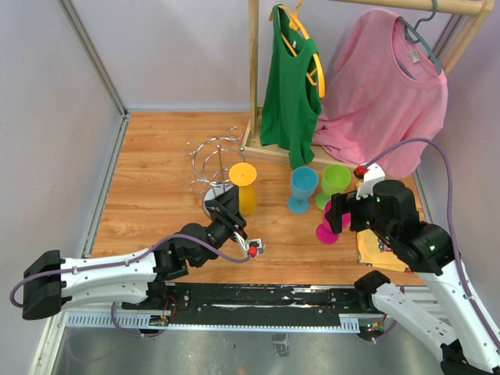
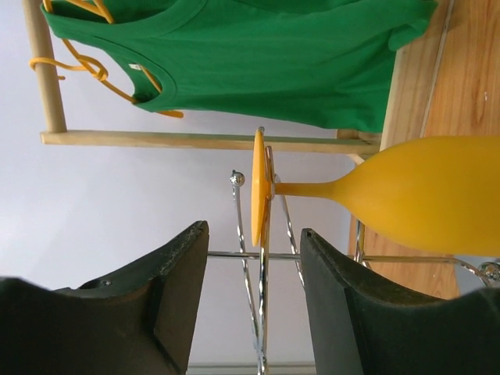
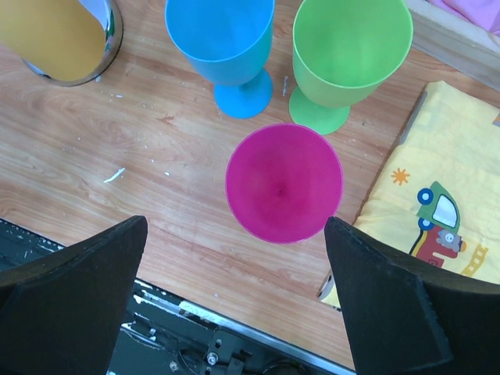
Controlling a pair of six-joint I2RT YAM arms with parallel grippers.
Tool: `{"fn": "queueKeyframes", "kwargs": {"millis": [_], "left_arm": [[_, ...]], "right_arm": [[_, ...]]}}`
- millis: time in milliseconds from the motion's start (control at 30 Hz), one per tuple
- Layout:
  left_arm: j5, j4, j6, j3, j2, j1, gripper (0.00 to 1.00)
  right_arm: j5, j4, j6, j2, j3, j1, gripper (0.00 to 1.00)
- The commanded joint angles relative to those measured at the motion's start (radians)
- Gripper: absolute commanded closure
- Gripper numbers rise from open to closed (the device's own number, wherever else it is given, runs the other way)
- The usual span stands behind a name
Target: Take the wine glass off the wine glass rack
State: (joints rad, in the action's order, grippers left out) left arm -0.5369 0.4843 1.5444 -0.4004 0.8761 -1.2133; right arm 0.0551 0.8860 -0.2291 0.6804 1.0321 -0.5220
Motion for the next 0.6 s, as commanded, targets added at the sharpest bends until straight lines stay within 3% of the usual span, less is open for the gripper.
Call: {"fn": "queueKeyframes", "kwargs": {"millis": [0, 233, 567], "left_arm": [[0.013, 0.049, 0.037, -0.01, 0.012, -0.006, 0.45], [0.014, 0.126, 0.091, -0.015, 0.061, -0.007, 0.45], [-0.037, 0.167, 0.081, -0.078, 0.148, -0.005, 0.48]], "right_arm": [[0.033, -0.077, -0.015, -0.042, -0.057, 0.008, 0.02], [0.034, -0.147, -0.013, -0.07, -0.154, 0.008, 0.02], [0.01, -0.185, 0.02, -0.056, -0.155, 0.009, 0.02]]}}
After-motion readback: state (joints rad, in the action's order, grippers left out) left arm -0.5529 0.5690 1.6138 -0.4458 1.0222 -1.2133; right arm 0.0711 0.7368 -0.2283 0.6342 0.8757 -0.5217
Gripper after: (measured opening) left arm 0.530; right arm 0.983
